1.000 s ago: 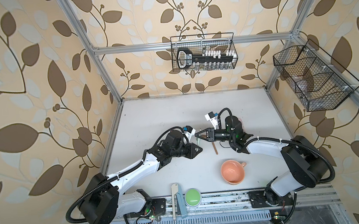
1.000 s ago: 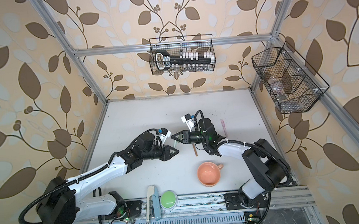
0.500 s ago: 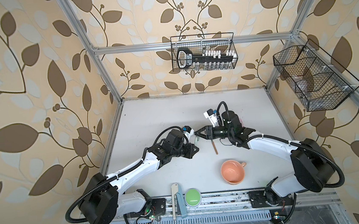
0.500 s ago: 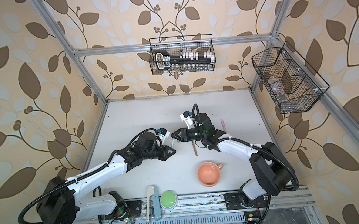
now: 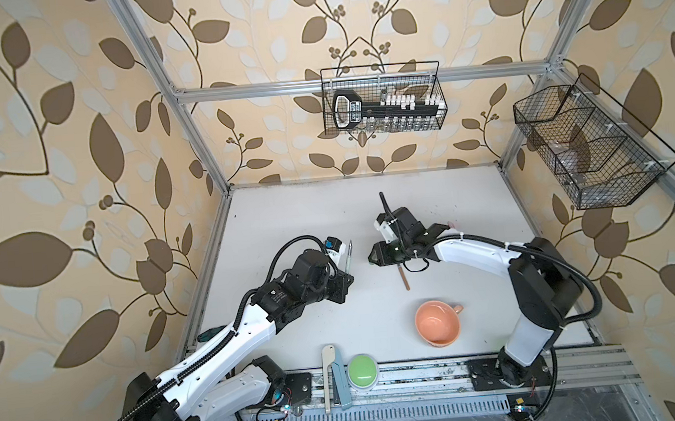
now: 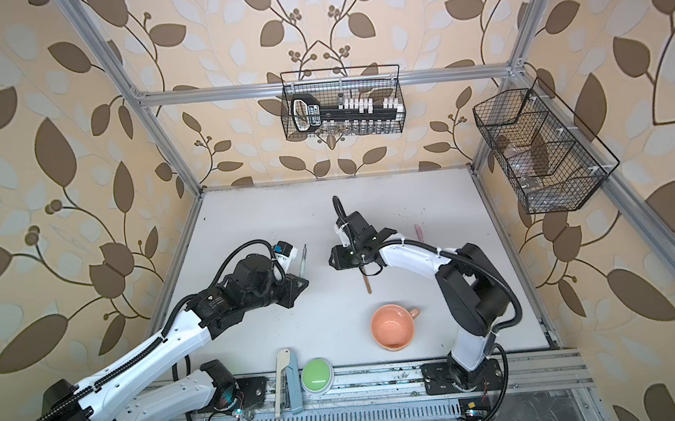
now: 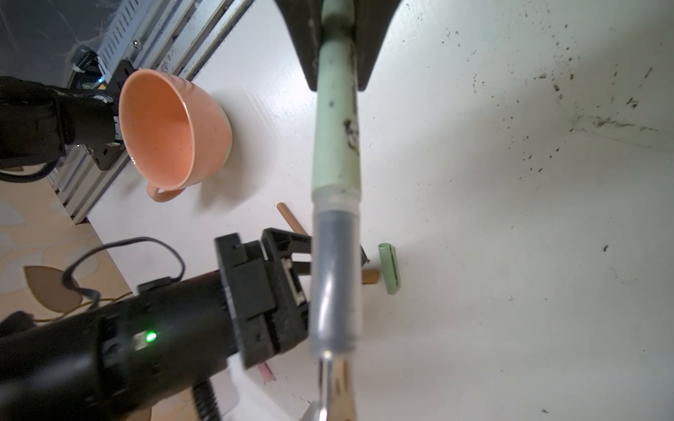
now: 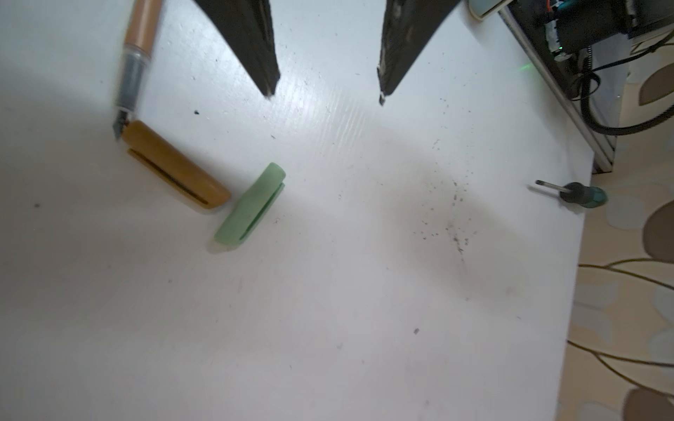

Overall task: Insert the pens into the pen caps
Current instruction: 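Move the right gripper to the light green cap and grasp it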

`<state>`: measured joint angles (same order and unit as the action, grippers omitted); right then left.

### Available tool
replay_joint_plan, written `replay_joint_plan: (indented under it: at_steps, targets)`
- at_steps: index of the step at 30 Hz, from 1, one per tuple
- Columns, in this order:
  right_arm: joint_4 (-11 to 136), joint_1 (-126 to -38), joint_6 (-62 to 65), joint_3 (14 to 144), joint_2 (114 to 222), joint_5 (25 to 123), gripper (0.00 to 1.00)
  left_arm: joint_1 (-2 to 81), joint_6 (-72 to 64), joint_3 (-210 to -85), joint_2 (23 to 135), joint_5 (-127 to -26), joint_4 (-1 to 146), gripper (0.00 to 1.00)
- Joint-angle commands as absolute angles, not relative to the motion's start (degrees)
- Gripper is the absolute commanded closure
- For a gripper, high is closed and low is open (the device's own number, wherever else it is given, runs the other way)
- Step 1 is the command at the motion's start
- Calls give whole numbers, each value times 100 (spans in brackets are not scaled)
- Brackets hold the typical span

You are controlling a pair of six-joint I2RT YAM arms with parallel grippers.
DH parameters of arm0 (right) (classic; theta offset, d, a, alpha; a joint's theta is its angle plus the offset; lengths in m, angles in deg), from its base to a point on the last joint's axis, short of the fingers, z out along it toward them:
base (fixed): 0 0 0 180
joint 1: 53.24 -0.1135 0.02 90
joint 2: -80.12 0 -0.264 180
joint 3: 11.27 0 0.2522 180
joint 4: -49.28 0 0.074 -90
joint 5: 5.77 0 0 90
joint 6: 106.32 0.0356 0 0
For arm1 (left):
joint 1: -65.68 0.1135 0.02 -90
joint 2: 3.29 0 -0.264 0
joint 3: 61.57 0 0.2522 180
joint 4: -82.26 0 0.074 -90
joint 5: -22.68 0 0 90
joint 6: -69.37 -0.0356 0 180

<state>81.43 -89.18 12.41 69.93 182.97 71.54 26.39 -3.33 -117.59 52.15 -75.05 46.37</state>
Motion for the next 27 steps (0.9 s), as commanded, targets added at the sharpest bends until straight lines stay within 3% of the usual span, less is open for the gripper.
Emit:
replay_joint_plan:
  at_steps: [1, 27]
  targets:
    - [8536, -8916, 1050, 7410, 18631, 7462, 55, 2701, -500, -11938, 5014, -7349, 4446, 94]
    - [8982, -8711, 576, 8643, 20091, 7476, 55, 2701, -464, -11858, 4988, -7273, 4445, 92]
